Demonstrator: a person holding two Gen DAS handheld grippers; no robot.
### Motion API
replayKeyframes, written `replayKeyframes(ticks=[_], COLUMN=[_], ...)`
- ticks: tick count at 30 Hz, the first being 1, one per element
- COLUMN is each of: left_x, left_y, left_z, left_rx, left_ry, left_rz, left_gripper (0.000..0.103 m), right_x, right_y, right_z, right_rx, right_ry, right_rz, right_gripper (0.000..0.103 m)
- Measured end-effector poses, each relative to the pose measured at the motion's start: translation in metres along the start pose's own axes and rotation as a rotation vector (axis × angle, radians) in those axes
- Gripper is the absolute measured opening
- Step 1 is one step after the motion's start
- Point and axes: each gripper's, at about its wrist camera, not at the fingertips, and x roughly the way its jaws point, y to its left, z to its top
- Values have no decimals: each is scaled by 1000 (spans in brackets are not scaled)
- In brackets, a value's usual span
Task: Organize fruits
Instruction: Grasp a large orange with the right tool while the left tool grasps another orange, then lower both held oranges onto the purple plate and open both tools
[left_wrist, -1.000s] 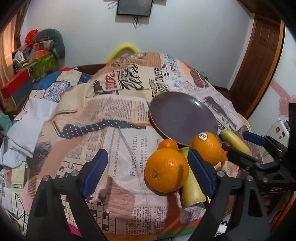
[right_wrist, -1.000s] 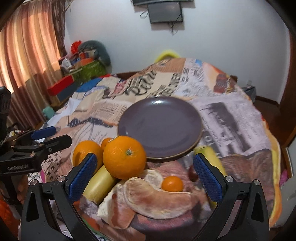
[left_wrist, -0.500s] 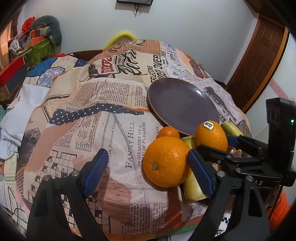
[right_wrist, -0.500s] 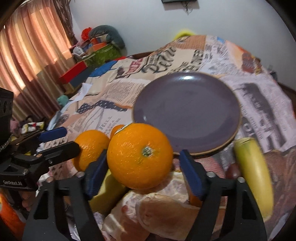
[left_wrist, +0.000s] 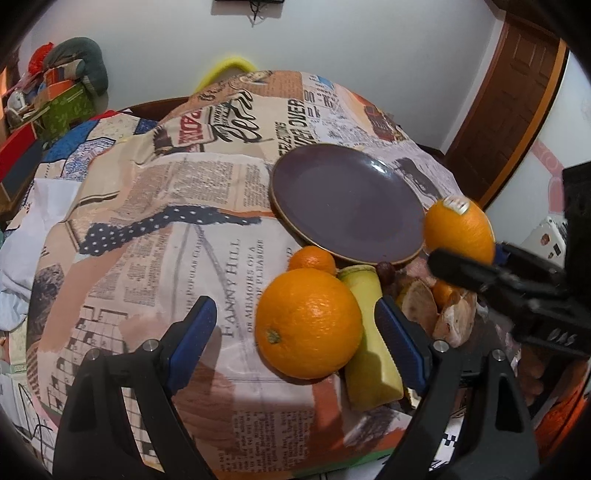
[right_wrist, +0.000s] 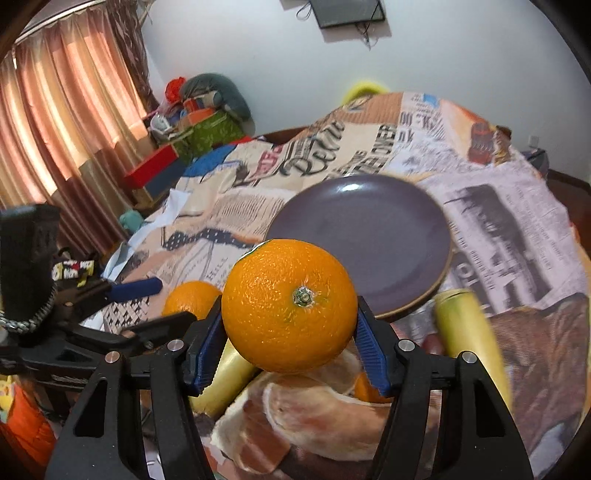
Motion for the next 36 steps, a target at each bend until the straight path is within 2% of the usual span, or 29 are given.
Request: replayKeyframes(ticks=[7, 9, 14, 16, 23, 28, 36], left_x=[18, 23, 25, 25, 17, 0, -30], left_y=[-6, -8, -10, -10, -11, -12, -13], left_z=[1, 1, 2, 1, 1, 8, 35], left_rx=[-8, -9, -6, 3, 13, 9, -4], left_ry=[28, 39, 35, 24, 34, -9, -120], left_rz=[2, 0, 9, 24, 35, 47, 59], left_gripper=[87, 78, 74, 65, 64, 63, 63], right_x=[-13, -14, -17, -19, -30, -37, -55], right_y=[-11, -13, -19, -20, -19, -20, -22], right_z=[0, -1, -3, -4, -3, 2, 17], right_rx=[23, 31, 48, 50, 43, 31, 0], right_ry=[-20, -19, -15, -17, -43, -65, -129], right_rz=[-33, -40, -43, -46, -56, -66, -107], right_gripper=[61, 61, 61, 61, 61, 61, 61])
